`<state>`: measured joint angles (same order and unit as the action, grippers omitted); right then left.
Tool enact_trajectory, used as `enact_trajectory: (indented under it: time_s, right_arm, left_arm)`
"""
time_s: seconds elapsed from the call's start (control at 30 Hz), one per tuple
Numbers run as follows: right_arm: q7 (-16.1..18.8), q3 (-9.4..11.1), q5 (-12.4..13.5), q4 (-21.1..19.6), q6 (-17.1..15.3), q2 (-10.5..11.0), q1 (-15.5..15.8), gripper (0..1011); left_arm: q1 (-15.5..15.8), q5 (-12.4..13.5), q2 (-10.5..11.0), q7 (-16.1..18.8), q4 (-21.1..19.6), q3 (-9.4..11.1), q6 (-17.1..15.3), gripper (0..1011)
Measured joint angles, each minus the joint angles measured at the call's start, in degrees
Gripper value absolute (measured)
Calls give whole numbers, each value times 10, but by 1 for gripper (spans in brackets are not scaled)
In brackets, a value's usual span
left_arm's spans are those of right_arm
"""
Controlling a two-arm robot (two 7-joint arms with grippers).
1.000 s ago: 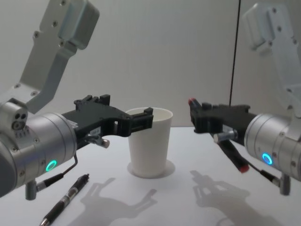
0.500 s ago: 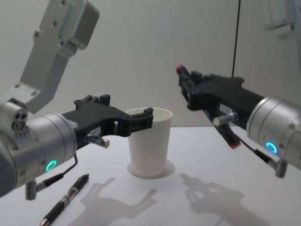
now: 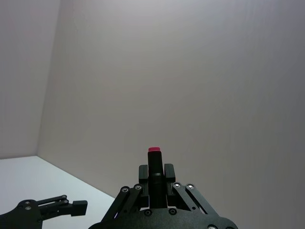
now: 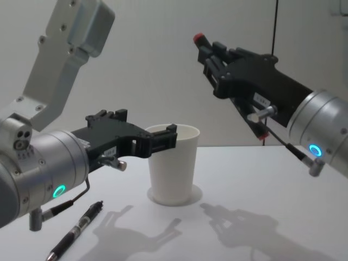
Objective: Place the pen into the pen holder.
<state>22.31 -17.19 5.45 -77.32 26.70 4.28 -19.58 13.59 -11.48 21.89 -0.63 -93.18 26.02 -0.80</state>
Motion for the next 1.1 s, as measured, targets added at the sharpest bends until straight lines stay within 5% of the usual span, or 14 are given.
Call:
enact_trajectory:
  time_s: [0.3, 0.73, 1.1]
  right_arm:
    - [31, 6, 13, 32, 44, -2, -24, 184]
    - [48, 2, 14, 86, 58, -18, -61, 184]
    - [65, -5, 15, 235, 93, -58, -155, 184]
  left_arm:
    - [0, 0, 0, 0, 0, 0, 0, 1000]
    - [0, 0, 0, 0, 0, 0, 0, 1000]
    - [0, 0, 0, 0, 0, 0, 0, 1000]
